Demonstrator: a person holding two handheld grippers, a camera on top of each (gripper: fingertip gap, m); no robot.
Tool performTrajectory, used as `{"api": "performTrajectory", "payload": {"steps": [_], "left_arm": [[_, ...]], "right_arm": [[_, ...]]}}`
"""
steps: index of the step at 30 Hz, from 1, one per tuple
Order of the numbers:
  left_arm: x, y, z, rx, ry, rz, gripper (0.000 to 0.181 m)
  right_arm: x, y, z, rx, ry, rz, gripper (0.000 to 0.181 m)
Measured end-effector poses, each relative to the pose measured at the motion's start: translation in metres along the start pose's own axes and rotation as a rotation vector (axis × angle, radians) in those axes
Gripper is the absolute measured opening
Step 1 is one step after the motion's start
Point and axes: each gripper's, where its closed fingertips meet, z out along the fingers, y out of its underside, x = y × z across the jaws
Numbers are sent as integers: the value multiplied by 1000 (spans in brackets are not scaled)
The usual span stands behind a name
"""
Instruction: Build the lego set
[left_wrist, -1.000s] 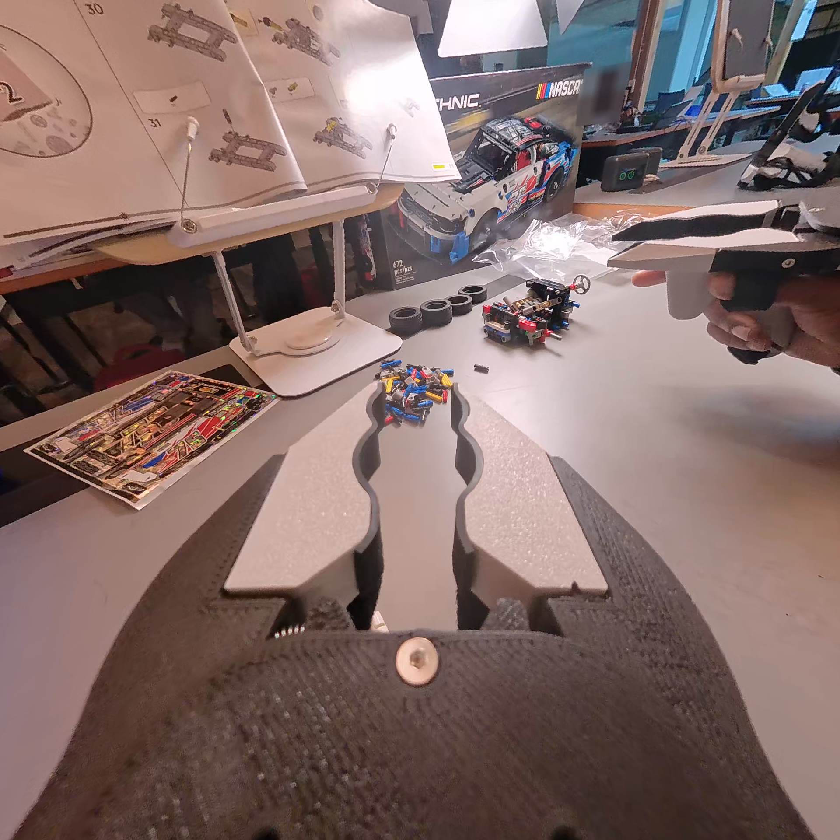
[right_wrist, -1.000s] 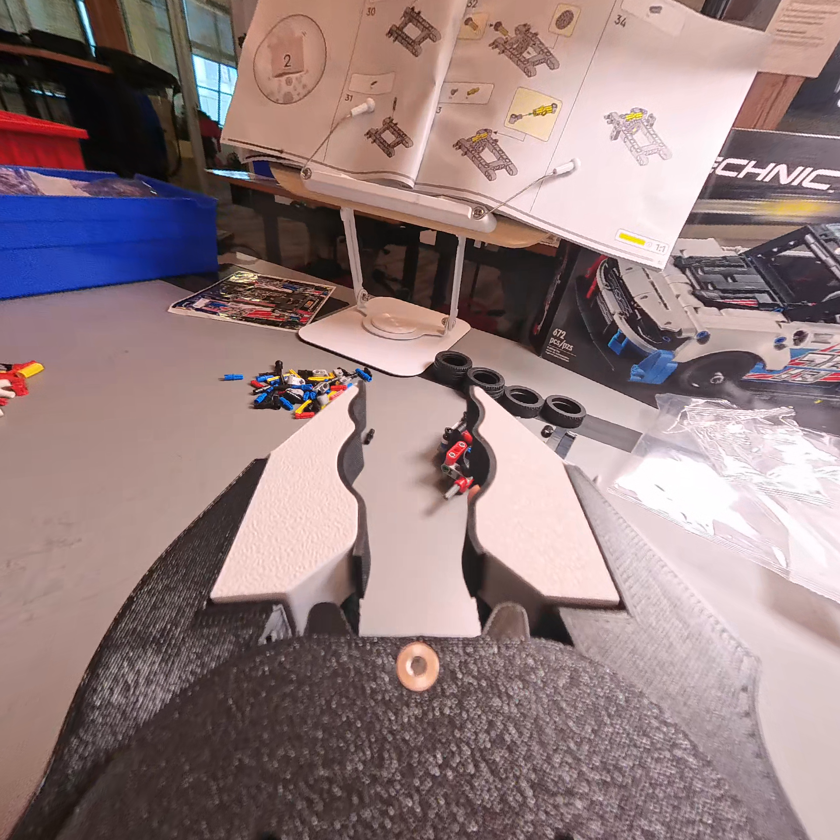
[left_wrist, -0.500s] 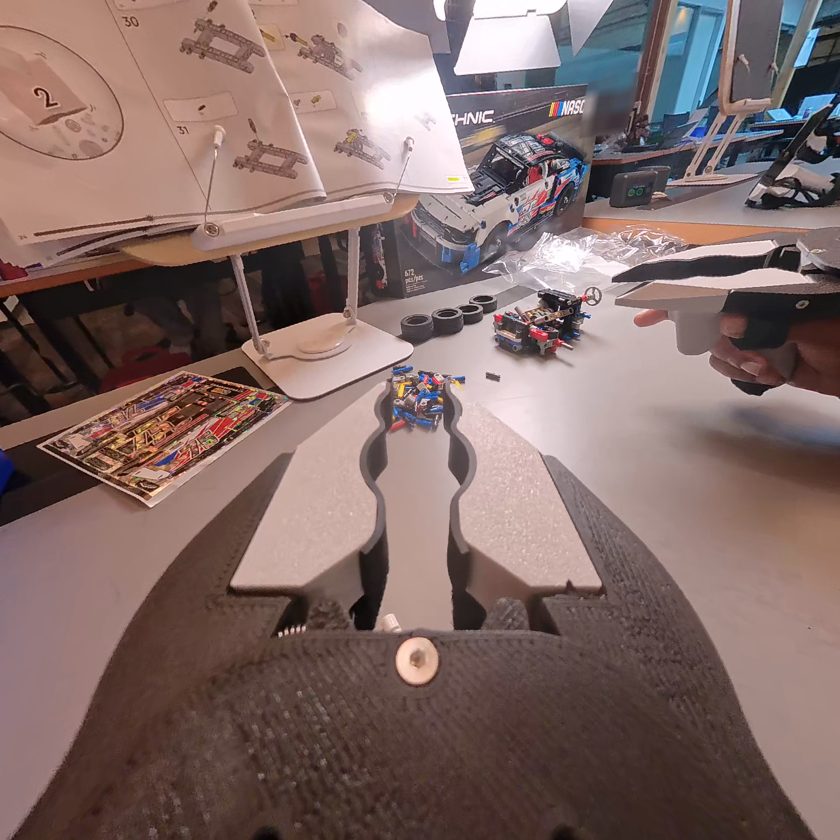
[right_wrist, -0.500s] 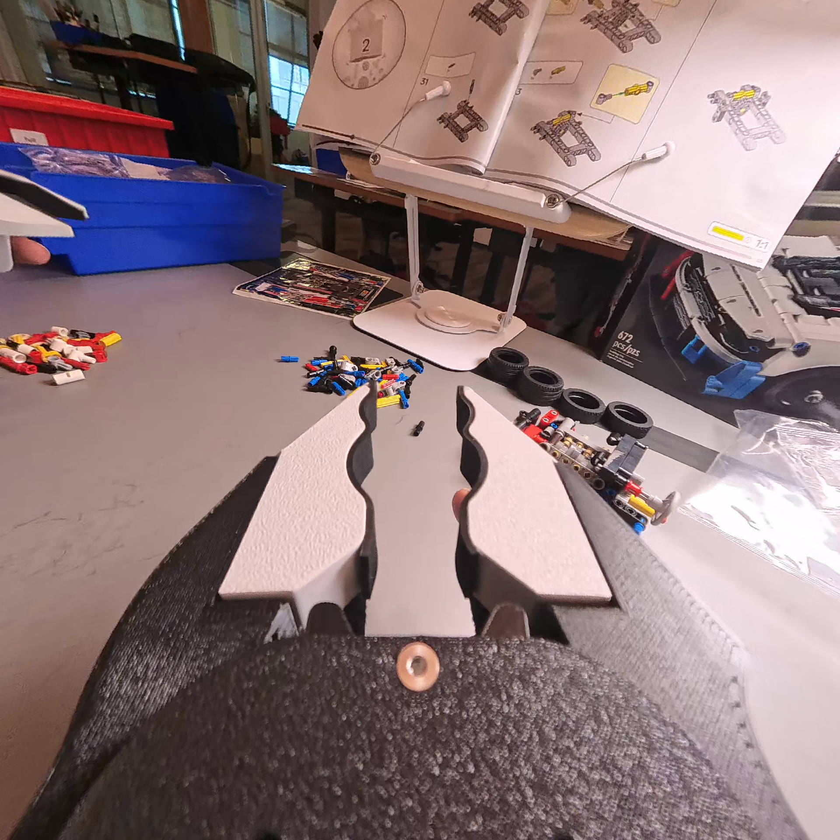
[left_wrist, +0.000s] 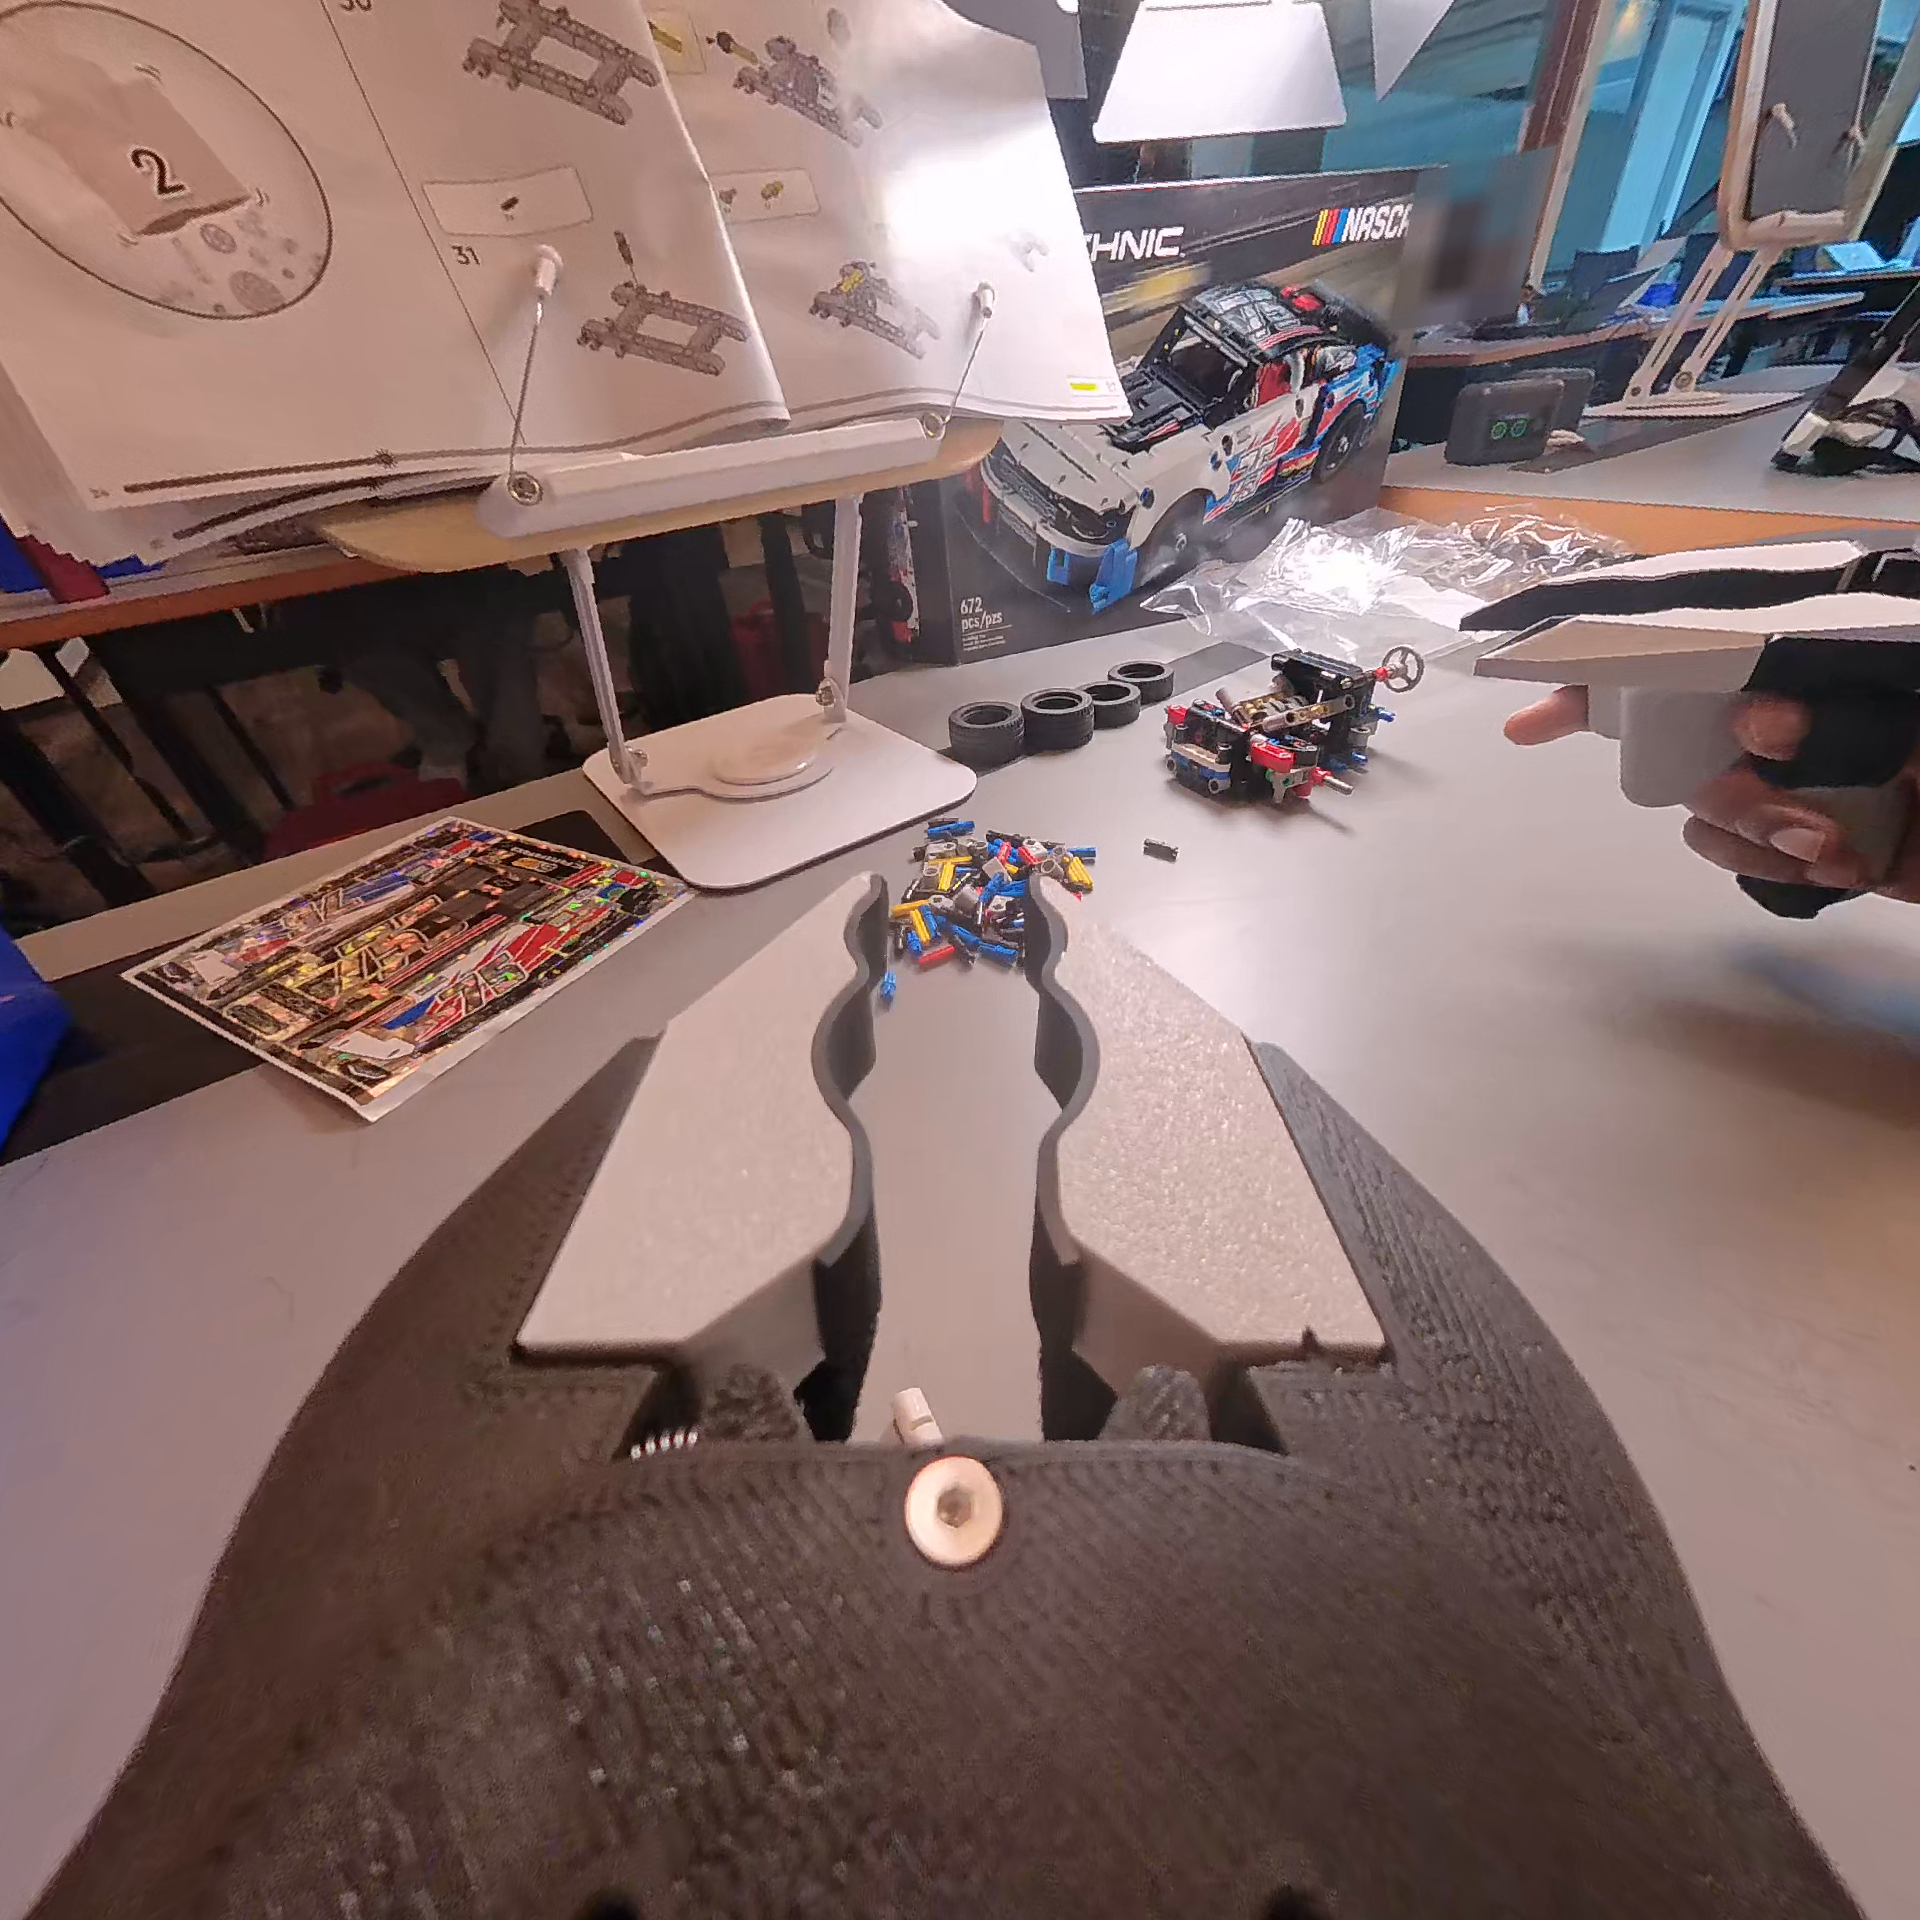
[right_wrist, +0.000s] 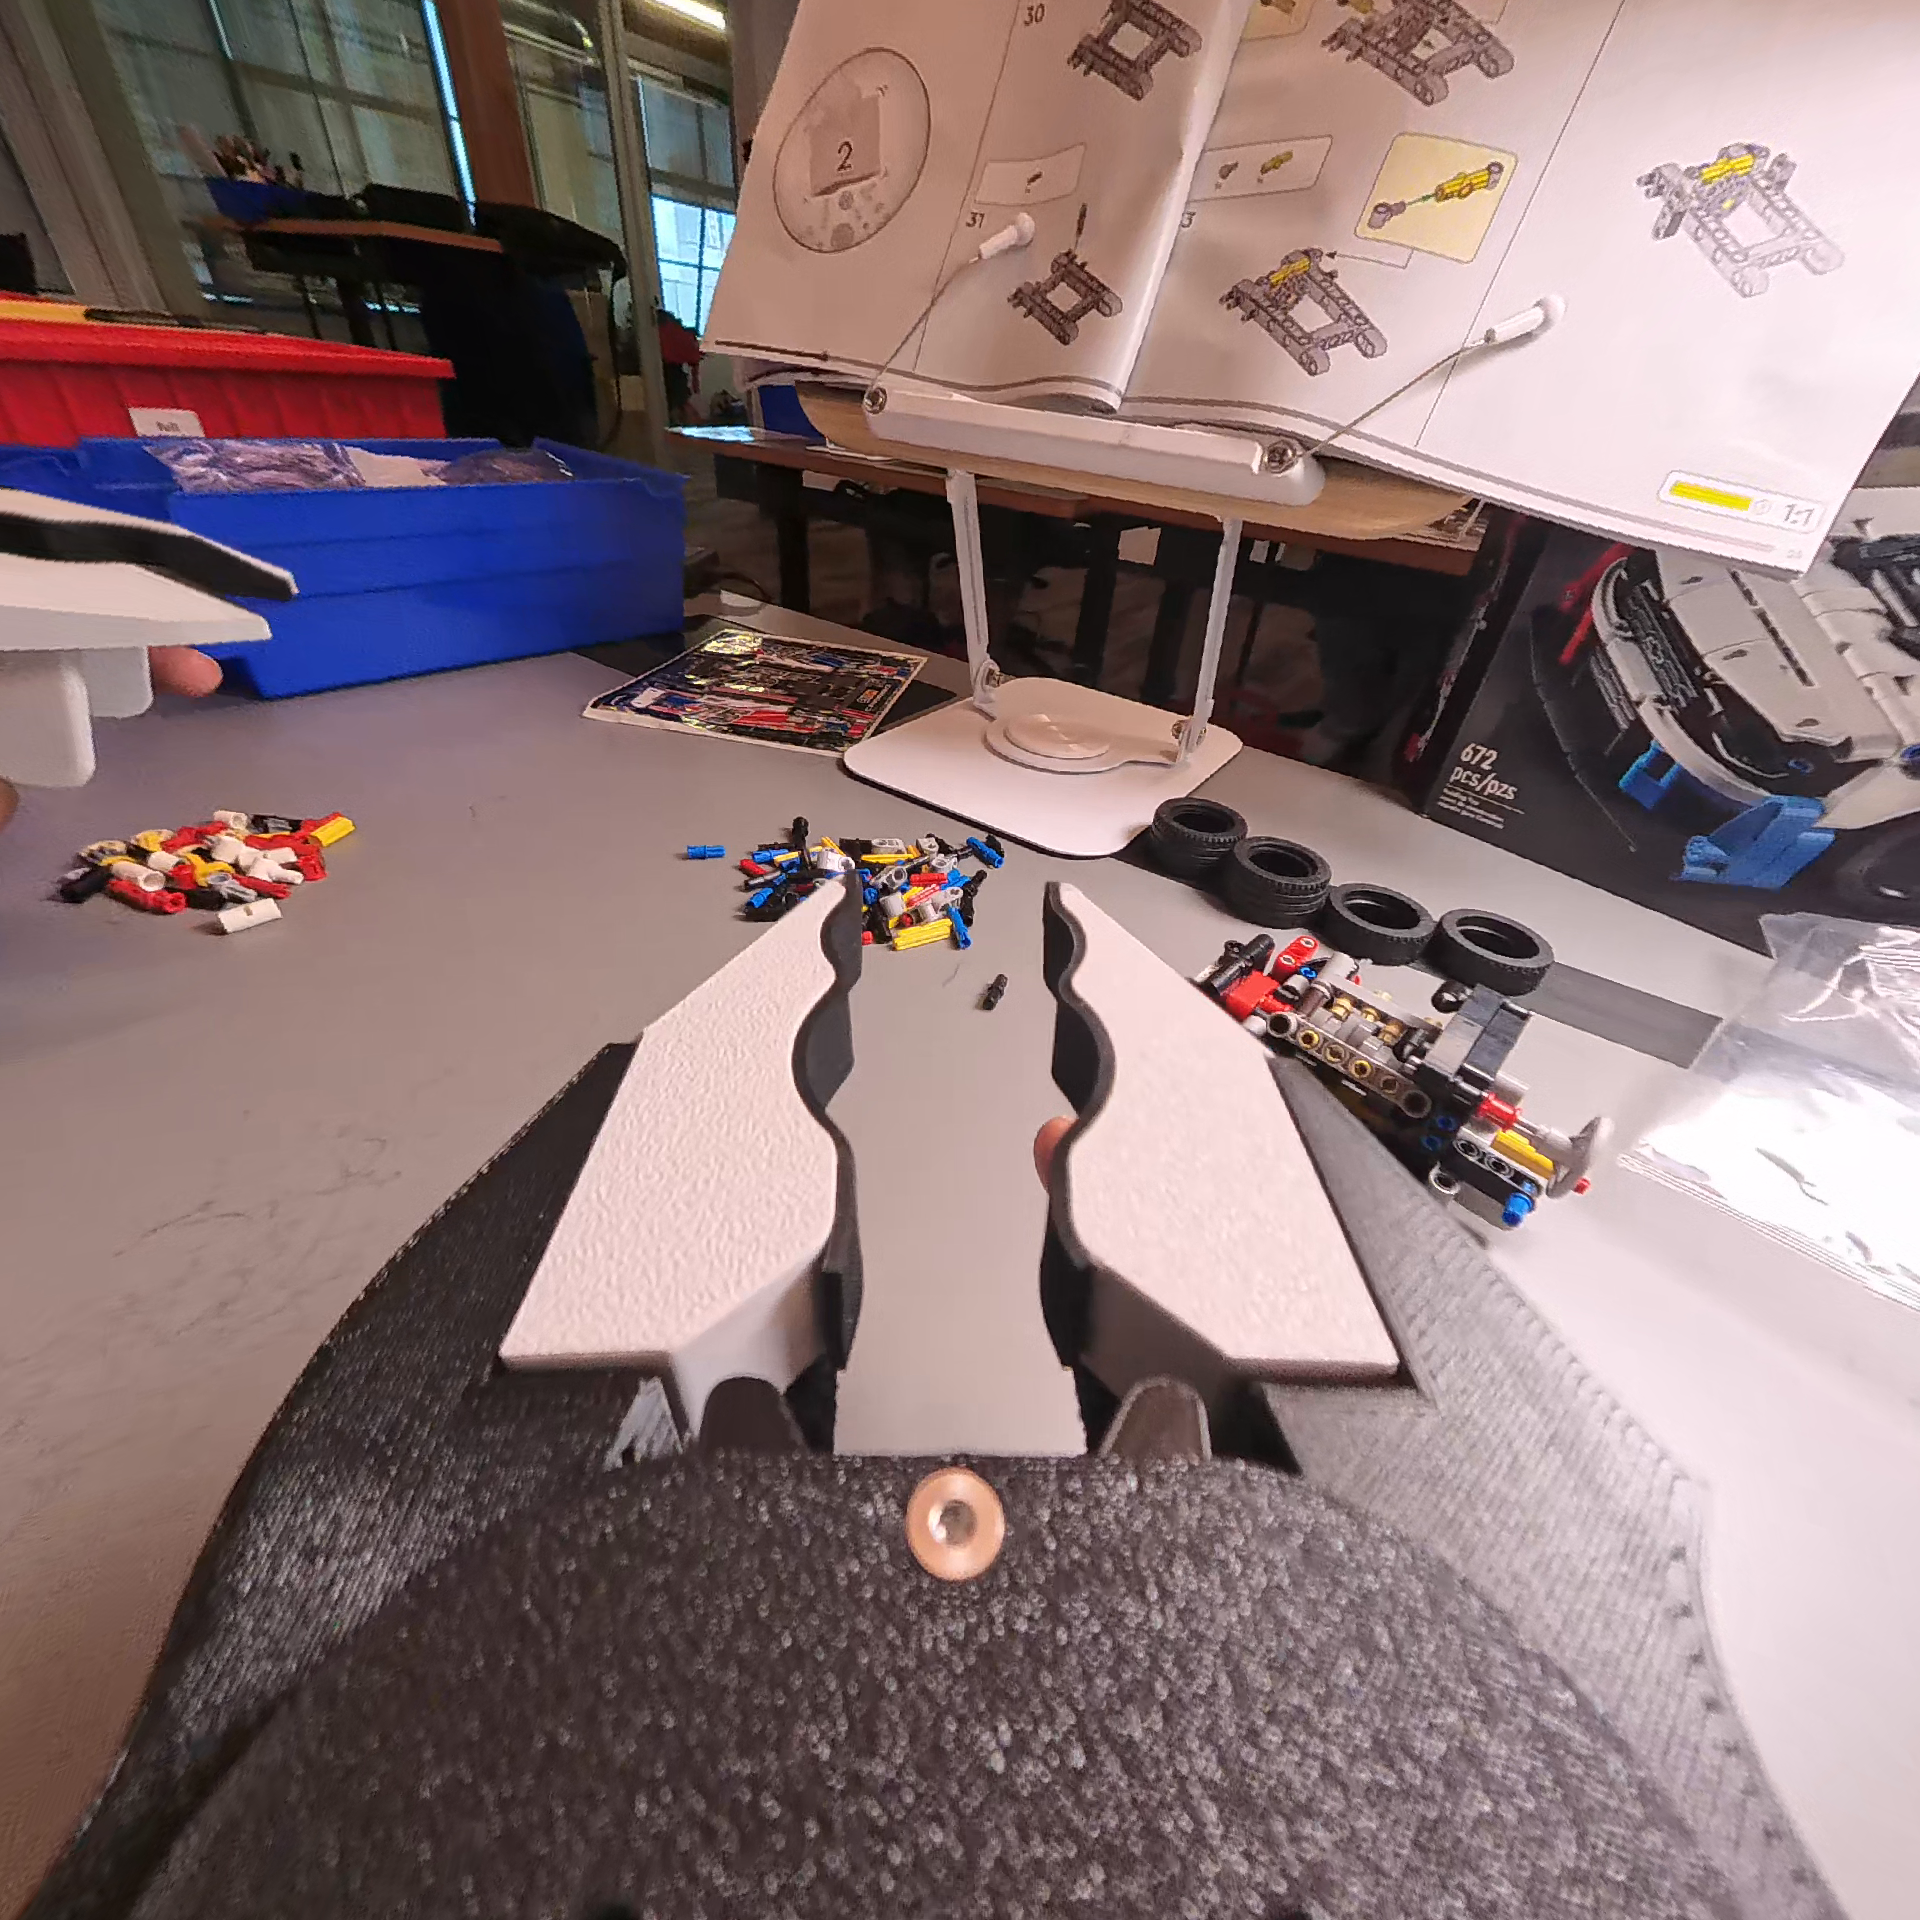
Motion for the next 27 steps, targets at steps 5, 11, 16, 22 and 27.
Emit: {"api": "performTrajectory", "payload": {"steps": [5,11,16,22,27], "left_arm": [[4,0,1,-2,12,7,24],[5,-3,0,11,20,-5,25],[6,-3,1,7,30,-16,28],[6,-5,-1,17,27,-15,29],[3,-9,-3,29,17,-8,30]], "right_arm": [[-5,-4,-2,11,-17,-14,33],[-9,-5,-2,11,-29,-44,32],[-10,-3,-2,7,-36,-50,32],[-11,-1,-1,0,-37,-57,32],[-11,0,0,-5,-36,-59,32]]}}
